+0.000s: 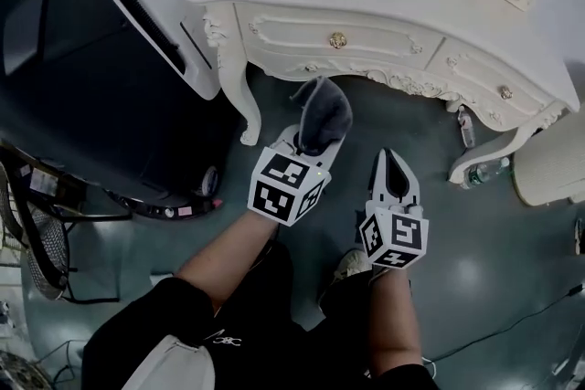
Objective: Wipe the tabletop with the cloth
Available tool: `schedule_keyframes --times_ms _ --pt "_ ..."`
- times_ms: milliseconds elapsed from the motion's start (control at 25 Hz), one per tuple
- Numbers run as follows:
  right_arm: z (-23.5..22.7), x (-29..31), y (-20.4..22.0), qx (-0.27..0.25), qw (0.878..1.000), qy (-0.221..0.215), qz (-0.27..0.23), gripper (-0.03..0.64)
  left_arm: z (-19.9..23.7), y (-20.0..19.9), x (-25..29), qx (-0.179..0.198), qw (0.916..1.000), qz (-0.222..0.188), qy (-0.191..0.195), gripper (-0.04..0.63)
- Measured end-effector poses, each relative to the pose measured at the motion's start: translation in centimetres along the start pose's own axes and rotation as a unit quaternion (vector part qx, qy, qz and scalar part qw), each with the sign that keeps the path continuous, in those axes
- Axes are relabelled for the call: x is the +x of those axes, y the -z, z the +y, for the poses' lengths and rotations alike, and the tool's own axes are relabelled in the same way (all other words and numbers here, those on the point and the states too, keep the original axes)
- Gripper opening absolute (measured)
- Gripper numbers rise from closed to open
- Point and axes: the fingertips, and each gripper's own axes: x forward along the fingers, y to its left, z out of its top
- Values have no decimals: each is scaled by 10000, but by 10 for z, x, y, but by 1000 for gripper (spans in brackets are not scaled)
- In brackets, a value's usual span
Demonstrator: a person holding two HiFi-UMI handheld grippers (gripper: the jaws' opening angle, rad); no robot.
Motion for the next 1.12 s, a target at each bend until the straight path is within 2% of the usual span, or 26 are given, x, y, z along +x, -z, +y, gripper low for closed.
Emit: schedule_keyframes --times_ms 80,160,280,440,560,720,880,1000,1120 --pt "-7 -2 -33 -211 9996 -103 156 5 -11 -29 -15 -240 9997 58 -34 94" --pt "-16 -9 -84 -283 9994 -139 153 5 -29 -62 -28 -325 9993 186 -19 94" --pt "-27 -22 -174 -134 9998 -152 10 5 -65 -133 -39 -254 9991 285 185 94" --pt "-31 -31 -283 29 9993 -312 -193 5 -103 -243 -50 -119 9990 126 415 94" --pt "-30 -42 -360 -8 9991 -351 -232 5 -117 -313 -58 -155 9993 107 337 94" --pt "-32 -49 -452 213 9978 -546 -315 5 -131 -402 -62 -247 9996 -75 138 94" --pt "-29 -50 -514 117 9966 -612 -541 5 -139 -461 -72 -91 9996 -271 -29 94" --pt "-20 -46 -536 54 9959 -624 -659 5 -131 -478 -83 -26 9994 -332 -118 94" --pt "-4 -43 -538 91 9958 -644 -652 5 -117 -481 -96 -30 9994 -305 -157 94"
